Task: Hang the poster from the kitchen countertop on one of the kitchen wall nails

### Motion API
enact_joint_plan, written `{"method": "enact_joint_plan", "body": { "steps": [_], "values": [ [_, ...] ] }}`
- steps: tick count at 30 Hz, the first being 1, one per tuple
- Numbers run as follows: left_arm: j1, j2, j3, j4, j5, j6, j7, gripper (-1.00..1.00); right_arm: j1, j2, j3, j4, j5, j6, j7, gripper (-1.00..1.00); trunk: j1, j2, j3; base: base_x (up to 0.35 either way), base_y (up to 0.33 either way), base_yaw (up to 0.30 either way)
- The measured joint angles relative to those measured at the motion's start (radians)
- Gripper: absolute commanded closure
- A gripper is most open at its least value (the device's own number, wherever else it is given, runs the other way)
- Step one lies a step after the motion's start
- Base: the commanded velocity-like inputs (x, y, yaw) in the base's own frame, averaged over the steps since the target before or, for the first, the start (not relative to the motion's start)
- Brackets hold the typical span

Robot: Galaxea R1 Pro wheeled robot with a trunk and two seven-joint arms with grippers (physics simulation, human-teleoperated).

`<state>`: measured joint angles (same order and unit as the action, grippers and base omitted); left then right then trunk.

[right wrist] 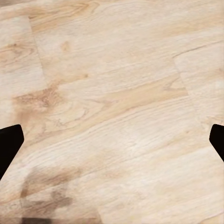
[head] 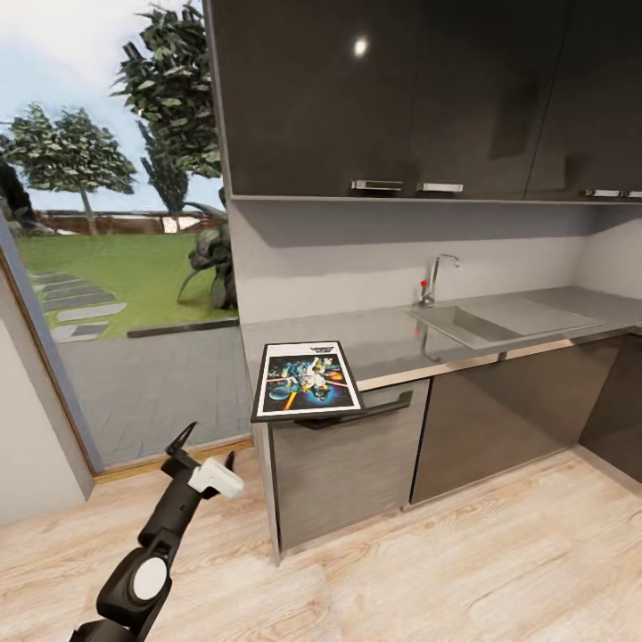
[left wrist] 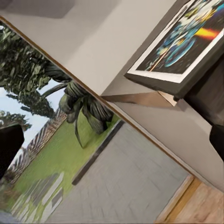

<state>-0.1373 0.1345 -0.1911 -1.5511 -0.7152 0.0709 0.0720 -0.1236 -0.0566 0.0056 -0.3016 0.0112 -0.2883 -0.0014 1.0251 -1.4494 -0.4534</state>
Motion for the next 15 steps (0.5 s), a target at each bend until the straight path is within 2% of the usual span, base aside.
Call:
{"method": "enact_joint_plan", "body": {
  "steps": [1, 4, 10, 15],
  "values": [
    [0.0, 0.0, 0.0, 0.001, -0.013, 0.0, 0.012, -1.0, 0.0, 0.0, 0.0, 0.0, 0.0, 0.0, 0.0, -1.0, 0.0, 0.0, 0.0, 0.0, 0.0, 0.0],
    [0.0, -0.001, 0.0, 0.019, -0.071, 0.002, 0.1, -1.0, 0.0, 0.0, 0.0, 0.0, 0.0, 0.0, 0.0, -1.0, 0.0, 0.0, 0.0, 0.0, 0.0, 0.0],
    [0.0, -0.001, -0.001, 0.027, -0.081, 0.002, 0.121, -1.0, 0.0, 0.001, 0.001, 0.0, 0.0, 0.0, 0.0, -1.0, 0.0, 0.0, 0.0, -0.031, 0.0, -0.049],
    [0.0, -0.001, -0.001, 0.03, -0.081, 0.003, 0.123, -1.0, 0.0, 0.001, 0.001, 0.0, 0.0, 0.0, 0.0, -1.0, 0.0, 0.0, 0.003, -0.226, 0.0, -0.205]
  ]
}}
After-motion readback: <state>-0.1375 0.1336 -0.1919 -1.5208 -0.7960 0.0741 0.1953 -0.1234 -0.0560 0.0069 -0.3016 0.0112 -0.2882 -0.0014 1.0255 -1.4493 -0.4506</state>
